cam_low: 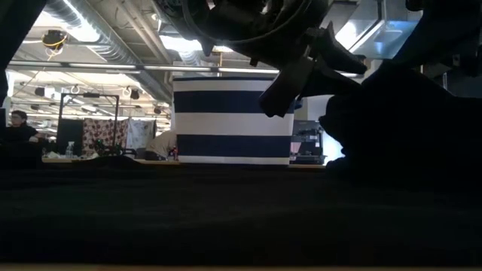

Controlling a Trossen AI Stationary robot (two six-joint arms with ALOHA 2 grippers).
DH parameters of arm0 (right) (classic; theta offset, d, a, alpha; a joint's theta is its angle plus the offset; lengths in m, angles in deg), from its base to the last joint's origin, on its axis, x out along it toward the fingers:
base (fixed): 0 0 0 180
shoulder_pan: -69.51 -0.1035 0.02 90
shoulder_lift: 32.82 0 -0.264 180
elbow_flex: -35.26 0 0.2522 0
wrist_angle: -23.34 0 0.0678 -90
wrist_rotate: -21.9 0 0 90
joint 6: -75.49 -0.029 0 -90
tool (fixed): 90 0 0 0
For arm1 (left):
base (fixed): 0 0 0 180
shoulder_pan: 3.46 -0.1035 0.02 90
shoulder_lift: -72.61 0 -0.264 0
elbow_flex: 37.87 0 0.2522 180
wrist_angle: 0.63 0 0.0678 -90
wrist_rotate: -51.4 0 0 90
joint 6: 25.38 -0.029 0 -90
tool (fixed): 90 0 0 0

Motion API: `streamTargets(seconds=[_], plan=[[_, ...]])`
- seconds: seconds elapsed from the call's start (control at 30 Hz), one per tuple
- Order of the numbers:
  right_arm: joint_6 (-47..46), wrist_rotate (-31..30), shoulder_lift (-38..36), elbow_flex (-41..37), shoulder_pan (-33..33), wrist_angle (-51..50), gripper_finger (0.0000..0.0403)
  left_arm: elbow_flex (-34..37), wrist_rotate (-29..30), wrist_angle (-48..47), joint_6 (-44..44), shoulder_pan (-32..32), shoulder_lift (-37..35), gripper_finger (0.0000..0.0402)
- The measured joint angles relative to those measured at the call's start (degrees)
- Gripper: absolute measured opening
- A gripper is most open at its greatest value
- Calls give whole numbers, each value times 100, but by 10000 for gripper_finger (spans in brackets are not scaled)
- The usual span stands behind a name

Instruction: Fold Laundry from Bin

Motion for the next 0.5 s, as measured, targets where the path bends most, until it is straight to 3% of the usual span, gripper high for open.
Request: streamTargets(seconds=[0.33, 0.5], plan=[[-1, 9, 0, 0, 43, -4, 0, 0, -66, -48, -199, 22, 0, 180], [14, 36, 0, 0, 102, -8, 0, 6, -2, -56, -703, 42, 81, 180]])
